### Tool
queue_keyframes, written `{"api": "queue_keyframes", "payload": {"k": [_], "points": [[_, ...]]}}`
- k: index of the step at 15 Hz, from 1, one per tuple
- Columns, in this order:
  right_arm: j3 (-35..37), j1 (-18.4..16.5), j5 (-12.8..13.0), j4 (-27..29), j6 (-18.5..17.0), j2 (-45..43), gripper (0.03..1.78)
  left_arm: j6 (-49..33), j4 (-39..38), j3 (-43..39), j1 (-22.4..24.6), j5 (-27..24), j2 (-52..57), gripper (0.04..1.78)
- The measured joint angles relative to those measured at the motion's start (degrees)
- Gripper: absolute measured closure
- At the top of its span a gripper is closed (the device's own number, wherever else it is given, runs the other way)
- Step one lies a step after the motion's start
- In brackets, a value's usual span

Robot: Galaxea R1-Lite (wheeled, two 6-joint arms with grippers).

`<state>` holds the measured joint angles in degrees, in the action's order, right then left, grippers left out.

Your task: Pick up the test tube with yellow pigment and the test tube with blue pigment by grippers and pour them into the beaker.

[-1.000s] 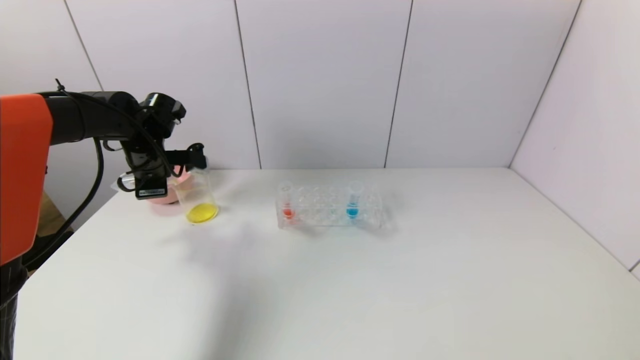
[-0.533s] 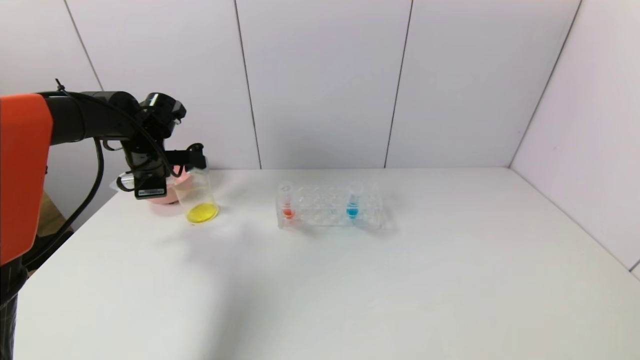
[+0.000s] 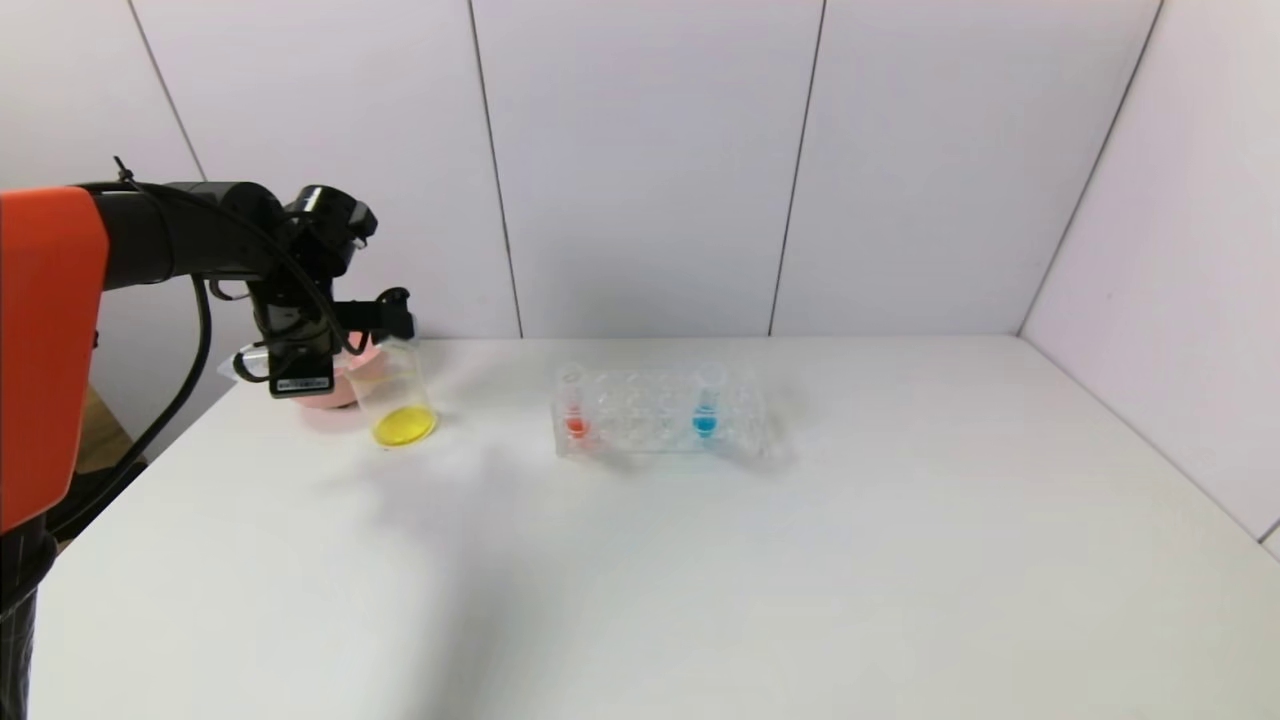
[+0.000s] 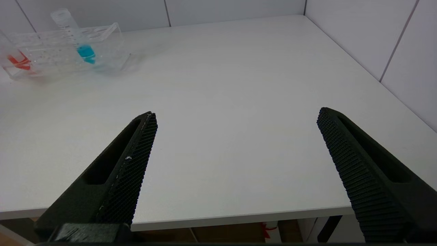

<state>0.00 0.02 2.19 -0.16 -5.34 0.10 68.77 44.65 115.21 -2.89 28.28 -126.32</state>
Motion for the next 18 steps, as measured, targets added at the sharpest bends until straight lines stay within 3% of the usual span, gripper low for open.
{"api": "queue_keyframes", "payload": {"k": [13,15,18], "points": [[0.00,0.02,0.00,0.00,0.00,0.00,0.10,-1.11,0.57,0.00,-0.16,0.05,0.60,1.28],[0.00,0.00,0.00,0.00,0.00,0.00,0.10,-5.16,0.57,-0.05,0.00,-2.93,1.68,1.28],[0.00,0.02,0.00,0.00,0.00,0.00,0.10,-14.47,0.60,-0.44,1.84,-12.36,4.02,1.28]]}}
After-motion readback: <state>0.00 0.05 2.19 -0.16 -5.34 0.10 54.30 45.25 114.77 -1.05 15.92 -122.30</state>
